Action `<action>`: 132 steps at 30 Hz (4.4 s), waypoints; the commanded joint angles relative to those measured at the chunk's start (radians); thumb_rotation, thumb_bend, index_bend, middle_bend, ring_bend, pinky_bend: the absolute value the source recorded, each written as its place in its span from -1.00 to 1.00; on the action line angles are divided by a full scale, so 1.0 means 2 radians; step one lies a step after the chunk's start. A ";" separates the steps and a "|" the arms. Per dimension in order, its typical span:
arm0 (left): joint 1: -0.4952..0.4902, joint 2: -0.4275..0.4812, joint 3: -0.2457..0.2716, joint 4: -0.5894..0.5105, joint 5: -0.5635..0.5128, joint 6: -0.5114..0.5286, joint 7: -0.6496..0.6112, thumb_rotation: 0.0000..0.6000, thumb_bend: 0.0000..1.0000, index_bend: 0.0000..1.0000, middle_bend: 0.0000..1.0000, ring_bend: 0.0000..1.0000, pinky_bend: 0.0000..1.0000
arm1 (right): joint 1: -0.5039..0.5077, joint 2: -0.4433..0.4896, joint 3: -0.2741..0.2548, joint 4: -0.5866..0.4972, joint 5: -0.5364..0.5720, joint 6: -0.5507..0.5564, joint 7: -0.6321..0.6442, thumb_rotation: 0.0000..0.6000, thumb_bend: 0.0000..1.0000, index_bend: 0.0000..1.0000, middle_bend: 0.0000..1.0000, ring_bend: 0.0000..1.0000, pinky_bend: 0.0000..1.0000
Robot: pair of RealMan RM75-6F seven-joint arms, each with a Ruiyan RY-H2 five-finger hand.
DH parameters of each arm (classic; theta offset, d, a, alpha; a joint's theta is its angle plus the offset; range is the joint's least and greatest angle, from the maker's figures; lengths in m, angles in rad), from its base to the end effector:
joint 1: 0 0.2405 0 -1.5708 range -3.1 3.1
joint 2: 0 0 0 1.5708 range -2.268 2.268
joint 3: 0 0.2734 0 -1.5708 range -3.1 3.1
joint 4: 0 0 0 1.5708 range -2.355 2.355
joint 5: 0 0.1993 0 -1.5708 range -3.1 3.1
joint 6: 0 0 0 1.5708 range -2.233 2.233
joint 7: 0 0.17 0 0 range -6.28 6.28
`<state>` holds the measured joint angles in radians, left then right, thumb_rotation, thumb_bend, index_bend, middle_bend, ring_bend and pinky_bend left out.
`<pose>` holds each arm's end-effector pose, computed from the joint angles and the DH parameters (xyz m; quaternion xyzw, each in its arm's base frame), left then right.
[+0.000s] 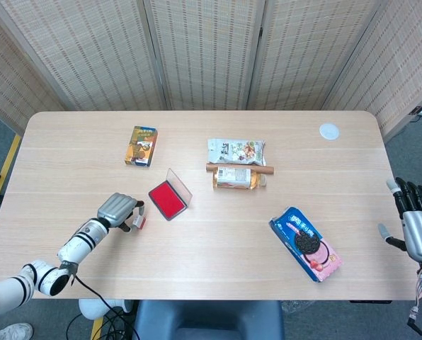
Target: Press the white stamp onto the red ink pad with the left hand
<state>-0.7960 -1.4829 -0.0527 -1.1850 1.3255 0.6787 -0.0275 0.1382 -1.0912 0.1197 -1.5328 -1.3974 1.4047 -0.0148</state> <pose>-0.2271 0.4021 -0.0129 -0.8048 -0.3841 -0.2527 0.3755 -0.3405 -0.2402 0.2023 0.5882 -0.3631 0.3556 0.6291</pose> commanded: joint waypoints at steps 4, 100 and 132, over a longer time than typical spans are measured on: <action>0.001 0.004 0.002 -0.005 0.004 0.003 -0.004 1.00 -0.35 0.13 1.00 0.45 0.44 | 0.001 -0.001 0.001 0.001 0.002 -0.002 -0.003 1.00 -0.39 -1.00 -1.00 -1.00 -1.00; -0.138 -0.049 -0.045 0.030 -0.163 -0.082 0.090 1.00 0.15 0.56 1.00 0.64 0.61 | -0.006 0.018 0.011 0.008 0.011 0.002 0.053 1.00 -0.39 -1.00 -1.00 -1.00 -1.00; -0.031 0.076 -0.007 -0.144 -0.141 0.060 0.089 1.00 0.14 0.52 1.00 0.64 0.61 | -0.009 0.010 0.002 -0.002 -0.012 0.017 0.028 1.00 -0.39 -1.00 -1.00 -1.00 -1.00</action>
<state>-0.8699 -1.3242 -0.0689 -1.4933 1.0270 0.8070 0.1712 0.1202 -1.0711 0.1238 -1.5364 -1.4210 1.4384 0.0425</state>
